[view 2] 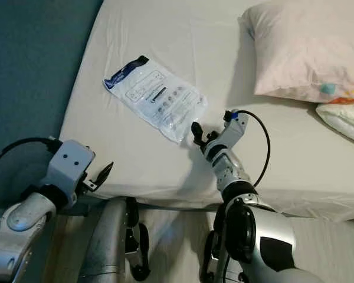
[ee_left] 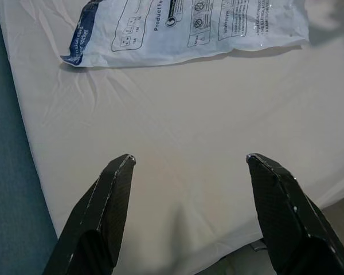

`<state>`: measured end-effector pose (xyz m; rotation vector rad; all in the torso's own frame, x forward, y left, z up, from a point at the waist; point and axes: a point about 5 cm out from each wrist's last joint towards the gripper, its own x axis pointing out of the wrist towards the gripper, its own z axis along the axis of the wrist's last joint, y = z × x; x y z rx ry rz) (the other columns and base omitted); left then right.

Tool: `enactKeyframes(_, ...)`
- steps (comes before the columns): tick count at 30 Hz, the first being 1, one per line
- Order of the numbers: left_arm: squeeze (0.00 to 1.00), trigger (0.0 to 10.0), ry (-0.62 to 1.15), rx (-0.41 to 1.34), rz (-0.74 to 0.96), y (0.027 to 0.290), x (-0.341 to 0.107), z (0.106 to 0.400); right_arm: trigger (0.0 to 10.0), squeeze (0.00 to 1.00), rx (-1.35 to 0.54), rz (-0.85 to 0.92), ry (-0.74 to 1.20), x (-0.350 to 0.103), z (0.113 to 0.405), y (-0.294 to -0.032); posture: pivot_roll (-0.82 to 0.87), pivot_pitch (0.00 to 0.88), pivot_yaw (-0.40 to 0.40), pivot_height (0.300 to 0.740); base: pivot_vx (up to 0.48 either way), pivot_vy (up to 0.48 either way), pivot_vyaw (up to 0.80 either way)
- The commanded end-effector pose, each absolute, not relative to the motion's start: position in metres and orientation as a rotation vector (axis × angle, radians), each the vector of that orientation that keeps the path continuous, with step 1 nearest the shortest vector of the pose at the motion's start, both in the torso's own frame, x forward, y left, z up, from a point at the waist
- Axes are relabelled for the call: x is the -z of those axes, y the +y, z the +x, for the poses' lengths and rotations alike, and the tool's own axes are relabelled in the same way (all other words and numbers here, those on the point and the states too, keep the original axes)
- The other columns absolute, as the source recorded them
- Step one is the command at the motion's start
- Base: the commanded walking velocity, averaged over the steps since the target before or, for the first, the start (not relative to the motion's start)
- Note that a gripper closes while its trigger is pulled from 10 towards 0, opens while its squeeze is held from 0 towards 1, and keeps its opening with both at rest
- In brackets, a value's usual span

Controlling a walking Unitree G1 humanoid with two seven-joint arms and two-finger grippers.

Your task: Clean up the room

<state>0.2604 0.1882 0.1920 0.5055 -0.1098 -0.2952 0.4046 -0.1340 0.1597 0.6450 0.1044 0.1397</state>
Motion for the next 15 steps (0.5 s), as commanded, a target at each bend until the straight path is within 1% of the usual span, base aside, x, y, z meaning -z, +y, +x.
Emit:
enactKeyframes(1, 0.00, 10.0, -0.075, 0.310, 0.531, 0.190, -0.188, 0.253, 10.0, 1.00, -0.088, 0.689, 0.167, -0.145, 0.400, -0.137, 0.36, 0.487, -0.021, 0.570, 0.000, 0.000, 0.00)
enactKeyframes(5, 0.00, 10.0, -0.080, 0.300, 0.546, 0.193, -0.192, 0.251, 10.0, 1.00, -0.091, 0.693, 0.161, -0.150, 0.403, -0.134, 0.37, 0.491, -0.016, 0.570, 0.000, 0.000, 0.00)
enactKeyframes(6, 0.00, 10.0, -0.077, 0.287, 0.559, 0.195, -0.193, 0.250, 10.0, 0.70, -0.100, 0.688, 0.156, -0.154, 0.404, -0.131, 0.38, 0.493, -0.013, 0.570, 0.000, 0.000, 0.00)
enactKeyframes(7, 0.00, 10.0, -0.074, 0.278, 0.568, 0.196, -0.193, 0.250, 10.0, 0.70, -0.106, 0.683, 0.153, -0.156, 0.404, -0.129, 0.38, 0.493, -0.013, 0.570, 0.000, 0.000, 0.00)
enactKeyframes(8, 0.00, 10.0, -0.074, 0.273, 0.570, 0.197, -0.193, 0.249, 10.0, 0.15, -0.112, 0.681, 0.152, -0.158, 0.405, -0.127, 0.38, 0.494, -0.013, 0.570, 0.000, 0.000, 0.00)
enactKeyframes(9, 0.00, 10.0, -0.072, 0.270, 0.569, 0.198, -0.194, 0.249, 10.0, 0.00, -0.131, 0.680, 0.151, -0.161, 0.406, -0.122, 0.38, 0.494, -0.009, 0.570, 0.000, 0.000, 0.00)
enactKeyframes(15, 0.00, 10.0, -0.065, 0.271, 0.570, 0.198, -0.194, 0.245, 10.0, 0.00, -0.204, 0.647, 0.165, -0.168, 0.407, -0.099, 0.38, 0.496, -0.001, 0.570, 0.000, 0.000, 0.00)
